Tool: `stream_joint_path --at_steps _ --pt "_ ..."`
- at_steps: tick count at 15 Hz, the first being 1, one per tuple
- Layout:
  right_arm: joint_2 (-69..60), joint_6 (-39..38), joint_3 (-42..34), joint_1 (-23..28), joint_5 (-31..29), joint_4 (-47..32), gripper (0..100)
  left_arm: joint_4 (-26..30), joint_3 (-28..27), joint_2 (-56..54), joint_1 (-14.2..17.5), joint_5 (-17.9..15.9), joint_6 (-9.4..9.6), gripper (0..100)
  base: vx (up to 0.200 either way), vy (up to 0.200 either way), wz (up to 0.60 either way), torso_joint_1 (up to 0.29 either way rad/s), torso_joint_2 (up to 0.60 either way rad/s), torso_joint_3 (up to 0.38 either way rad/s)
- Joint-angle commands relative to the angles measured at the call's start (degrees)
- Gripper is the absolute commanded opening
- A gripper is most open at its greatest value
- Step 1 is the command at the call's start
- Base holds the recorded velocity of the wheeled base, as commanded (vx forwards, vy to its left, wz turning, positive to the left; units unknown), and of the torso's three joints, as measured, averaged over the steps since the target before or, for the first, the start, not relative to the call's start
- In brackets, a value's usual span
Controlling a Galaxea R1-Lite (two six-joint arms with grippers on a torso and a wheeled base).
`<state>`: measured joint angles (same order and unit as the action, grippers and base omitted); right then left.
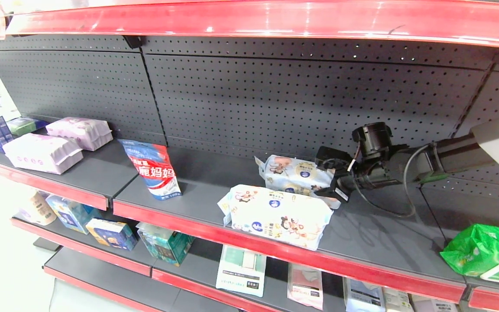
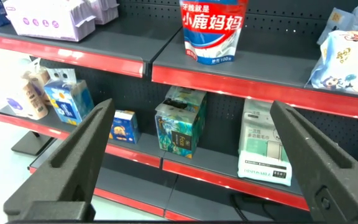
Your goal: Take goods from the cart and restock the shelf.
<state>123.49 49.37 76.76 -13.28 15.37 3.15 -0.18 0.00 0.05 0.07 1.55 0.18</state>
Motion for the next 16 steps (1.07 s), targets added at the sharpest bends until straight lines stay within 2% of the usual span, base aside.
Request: stream_joint_path --at_steps 1,4,5,12,16 --pt "0.0 0.02 -0.04 -0.17 0.01 0.02 0 0.01 0.0 0.04 0.01 0.03 -0.01 100 0.0 0.0 0.0 0.0 0.0 0.0" --pt "0.0 0.02 -0.91 -0.17 0.01 0.02 0 0.01 0.0 0.04 0.01 0.03 -0.01 100 0.0 0.0 0.0 0.0 0.0 0.0" --pt "0.0 0.02 -1.09 -0.17 0.01 -0.07 100 -0.08 0.0 0.04 0.01 0.03 -0.01 100 0.0 0.0 0.0 0.0 0.0 0.0" --pt "0.08 -0.24 -0.74 0.0 0.01 0.28 100 -0.08 0.0 0.04 0.01 0.03 -0.01 100 0.0 0.0 0.0 0.0 0.0 0.0" --pt "-1.32 -3.49 -1.0 1.41 -0.52 0.37 100 -0.08 0.0 0.04 0.01 0.03 -0.01 100 0.0 0.0 0.0 0.0 0.0 0.0"
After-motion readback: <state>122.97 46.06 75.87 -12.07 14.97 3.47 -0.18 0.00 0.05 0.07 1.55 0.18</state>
